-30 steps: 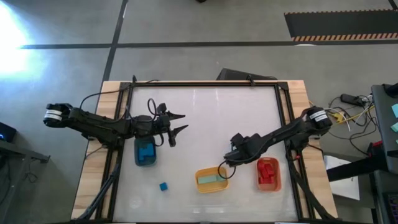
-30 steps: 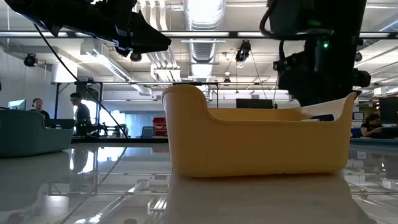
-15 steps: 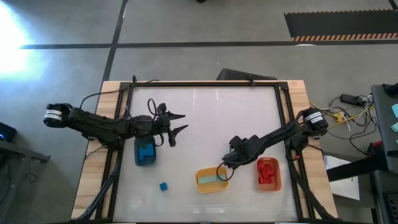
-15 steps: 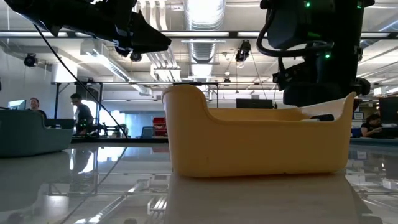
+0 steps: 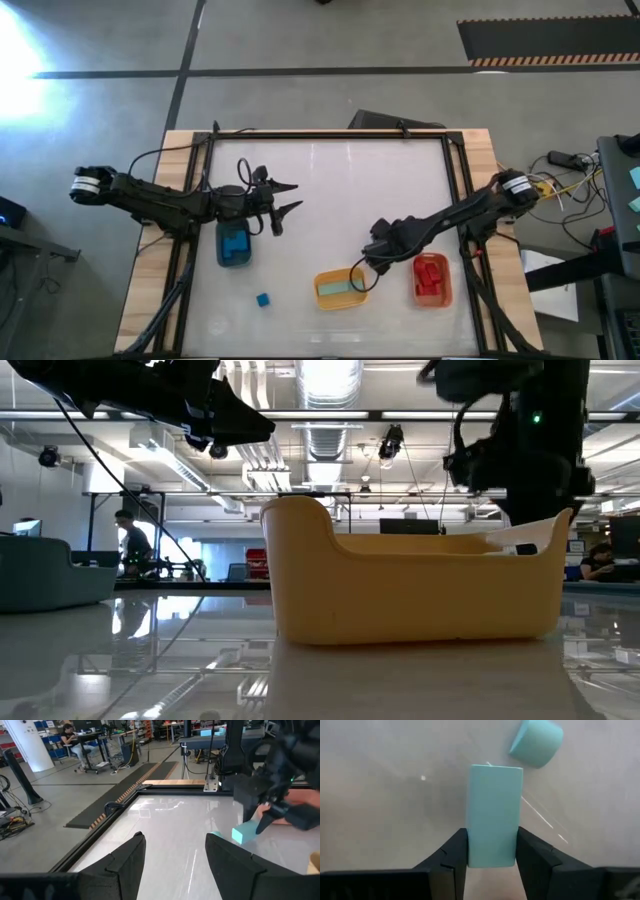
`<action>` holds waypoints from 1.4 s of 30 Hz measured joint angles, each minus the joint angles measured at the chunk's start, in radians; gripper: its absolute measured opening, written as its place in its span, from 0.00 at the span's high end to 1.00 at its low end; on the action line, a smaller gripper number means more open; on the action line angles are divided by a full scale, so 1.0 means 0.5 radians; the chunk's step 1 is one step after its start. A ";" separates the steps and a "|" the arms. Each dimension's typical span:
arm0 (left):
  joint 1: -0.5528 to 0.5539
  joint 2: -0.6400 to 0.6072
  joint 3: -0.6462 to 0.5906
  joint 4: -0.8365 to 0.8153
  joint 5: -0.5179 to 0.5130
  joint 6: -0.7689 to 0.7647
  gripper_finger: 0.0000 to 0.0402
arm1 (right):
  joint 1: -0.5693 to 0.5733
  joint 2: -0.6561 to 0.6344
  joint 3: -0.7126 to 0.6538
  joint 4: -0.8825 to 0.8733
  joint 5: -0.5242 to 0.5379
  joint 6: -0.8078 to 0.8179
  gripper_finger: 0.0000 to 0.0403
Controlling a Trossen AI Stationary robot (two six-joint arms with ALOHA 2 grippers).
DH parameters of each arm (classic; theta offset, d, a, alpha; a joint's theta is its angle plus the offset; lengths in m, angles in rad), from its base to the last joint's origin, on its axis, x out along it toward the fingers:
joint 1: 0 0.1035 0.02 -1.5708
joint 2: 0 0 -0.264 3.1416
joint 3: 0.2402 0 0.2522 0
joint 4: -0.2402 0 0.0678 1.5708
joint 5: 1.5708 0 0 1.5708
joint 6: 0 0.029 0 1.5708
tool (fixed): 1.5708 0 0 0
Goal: Sort & place blocks by color
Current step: Put the light blue into the yellow bin
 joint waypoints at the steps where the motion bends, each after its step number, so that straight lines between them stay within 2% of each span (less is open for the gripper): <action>1: 0.000 0.000 0.000 -0.001 -0.001 0.000 0.52 | 0.000 -0.034 0.000 0.001 0.003 -0.012 0.70; 6: 0.000 0.000 -0.001 -0.001 0.000 -0.002 0.52 | 0.014 -0.206 0.000 0.122 0.184 -0.173 0.70; 10: 0.000 0.000 -0.001 -0.001 0.000 -0.004 0.52 | 0.023 -0.278 0.000 0.439 0.243 -0.485 0.70; 12: 0.000 0.000 -0.001 -0.001 0.000 -0.007 0.52 | 0.044 -0.282 0.000 0.614 0.195 -0.669 0.70; 16: 0.001 0.000 -0.002 -0.001 0.000 -0.047 0.52 | 0.110 -0.257 0.009 0.874 -0.053 -0.926 0.70; 23: 0.000 0.000 -0.002 -0.001 0.000 -0.049 0.52 | 0.218 -0.176 0.164 0.854 -0.029 -0.992 0.70; 31: 0.000 0.000 -0.002 -0.001 0.000 -0.049 0.52 | 0.228 0.028 0.411 0.820 -0.053 -1.200 0.70; 36: 0.000 0.000 -0.002 -0.001 0.000 -0.049 0.52 | 0.228 0.211 0.646 0.528 -0.058 -1.328 0.70; 42: 0.001 0.000 -0.007 -0.001 0.000 -0.049 0.52 | 0.236 0.384 0.809 0.368 -0.059 -1.495 0.69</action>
